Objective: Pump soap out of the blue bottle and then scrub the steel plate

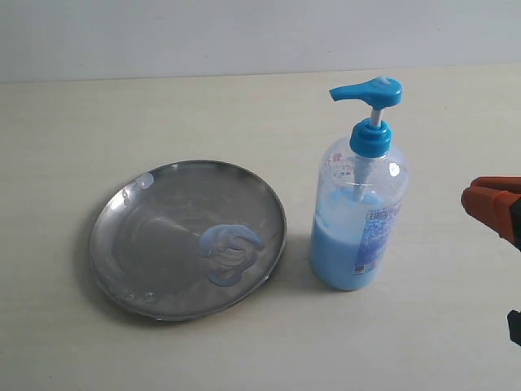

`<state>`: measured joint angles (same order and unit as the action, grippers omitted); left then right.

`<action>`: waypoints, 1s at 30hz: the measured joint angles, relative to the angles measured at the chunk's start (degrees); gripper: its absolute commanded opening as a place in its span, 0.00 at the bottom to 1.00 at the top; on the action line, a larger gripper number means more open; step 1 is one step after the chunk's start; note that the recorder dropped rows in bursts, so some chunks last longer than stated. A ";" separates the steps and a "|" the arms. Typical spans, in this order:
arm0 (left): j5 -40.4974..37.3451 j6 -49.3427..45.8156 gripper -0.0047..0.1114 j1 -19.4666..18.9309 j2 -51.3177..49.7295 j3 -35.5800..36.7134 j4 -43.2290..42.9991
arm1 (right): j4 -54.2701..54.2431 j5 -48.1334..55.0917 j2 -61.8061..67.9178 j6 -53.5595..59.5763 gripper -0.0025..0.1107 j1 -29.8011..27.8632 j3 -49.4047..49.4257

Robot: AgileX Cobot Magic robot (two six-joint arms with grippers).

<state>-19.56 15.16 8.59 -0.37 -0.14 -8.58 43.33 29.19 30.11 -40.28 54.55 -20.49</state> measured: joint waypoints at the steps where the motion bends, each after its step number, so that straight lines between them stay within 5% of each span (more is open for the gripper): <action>1: -0.29 0.09 0.04 0.00 0.00 0.00 0.00 | 0.00 0.00 0.00 0.00 0.11 0.00 0.00; 11: -1.01 0.09 0.04 -3.85 0.00 0.00 0.00 | -0.11 0.00 0.00 0.00 0.11 0.00 0.00; 30: -1.36 0.09 0.04 -3.95 0.00 0.00 0.00 | -0.22 0.00 0.00 0.00 0.11 0.00 0.00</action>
<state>-20.92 15.26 4.64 -0.37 -0.14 -8.58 43.11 29.19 30.11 -40.28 54.55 -20.49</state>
